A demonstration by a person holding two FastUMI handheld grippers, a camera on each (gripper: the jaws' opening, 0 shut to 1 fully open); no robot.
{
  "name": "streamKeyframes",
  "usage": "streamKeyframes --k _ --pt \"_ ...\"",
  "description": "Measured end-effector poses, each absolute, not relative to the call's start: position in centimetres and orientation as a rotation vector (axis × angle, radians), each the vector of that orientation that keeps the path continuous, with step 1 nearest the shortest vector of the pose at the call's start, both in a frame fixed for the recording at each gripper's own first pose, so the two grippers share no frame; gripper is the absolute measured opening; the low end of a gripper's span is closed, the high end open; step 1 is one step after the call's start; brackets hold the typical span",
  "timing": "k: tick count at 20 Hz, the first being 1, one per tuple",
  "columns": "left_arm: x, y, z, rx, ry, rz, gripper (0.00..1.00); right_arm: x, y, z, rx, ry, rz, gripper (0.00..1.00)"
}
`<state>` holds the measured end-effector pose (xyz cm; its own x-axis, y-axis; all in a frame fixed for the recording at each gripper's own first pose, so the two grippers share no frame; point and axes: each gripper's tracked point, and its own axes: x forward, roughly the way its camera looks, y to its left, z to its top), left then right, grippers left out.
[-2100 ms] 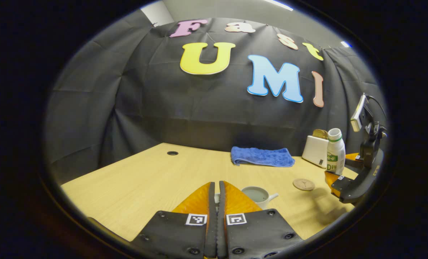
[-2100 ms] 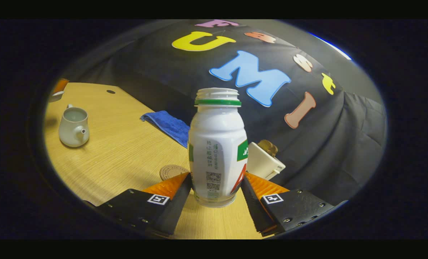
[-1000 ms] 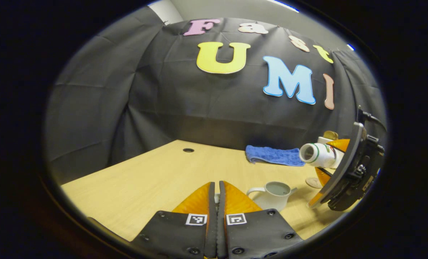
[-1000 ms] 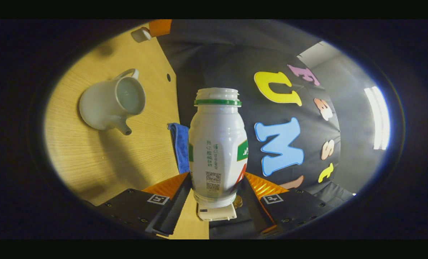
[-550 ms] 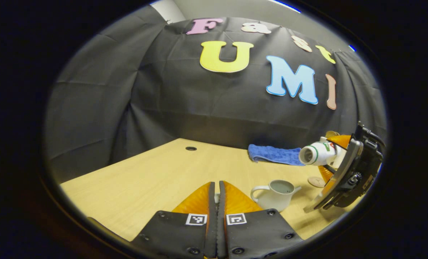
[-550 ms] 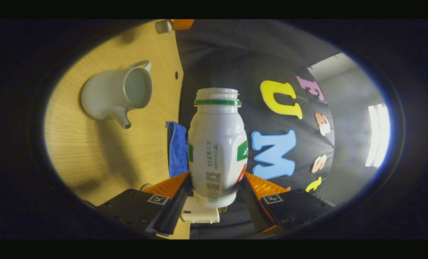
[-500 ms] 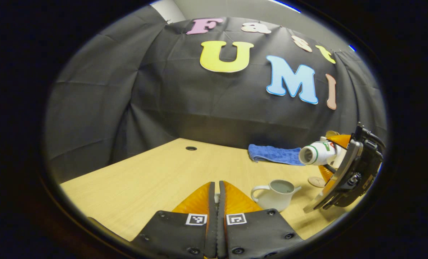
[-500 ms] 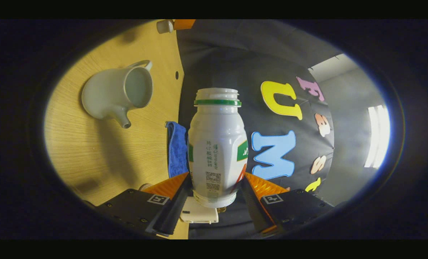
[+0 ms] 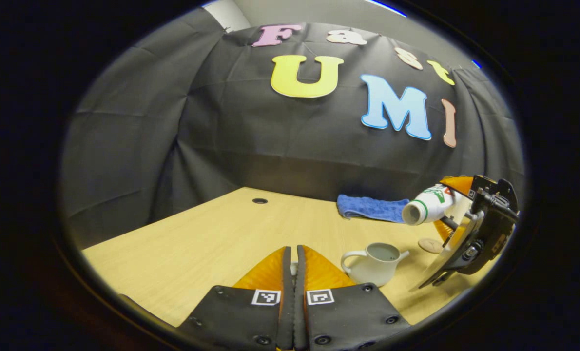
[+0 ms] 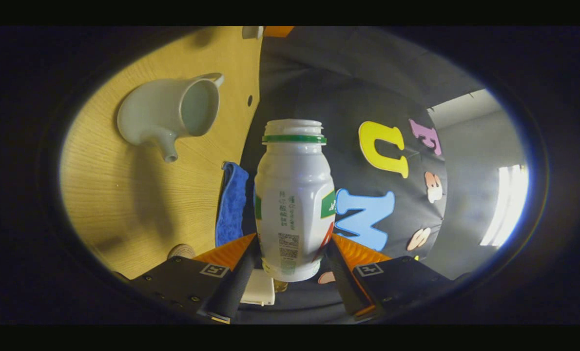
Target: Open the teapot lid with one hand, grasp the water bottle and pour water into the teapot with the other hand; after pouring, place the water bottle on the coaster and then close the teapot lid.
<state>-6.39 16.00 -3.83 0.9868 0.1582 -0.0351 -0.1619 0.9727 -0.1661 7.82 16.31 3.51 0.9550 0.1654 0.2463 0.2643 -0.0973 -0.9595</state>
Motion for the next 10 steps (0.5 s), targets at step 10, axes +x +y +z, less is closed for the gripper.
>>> streamKeyframes --k 10 --pt "-6.24 15.87 -4.07 -0.174 0.024 0.157 0.05 7.94 16.42 4.2 -1.72 -0.35 -0.099 0.79"
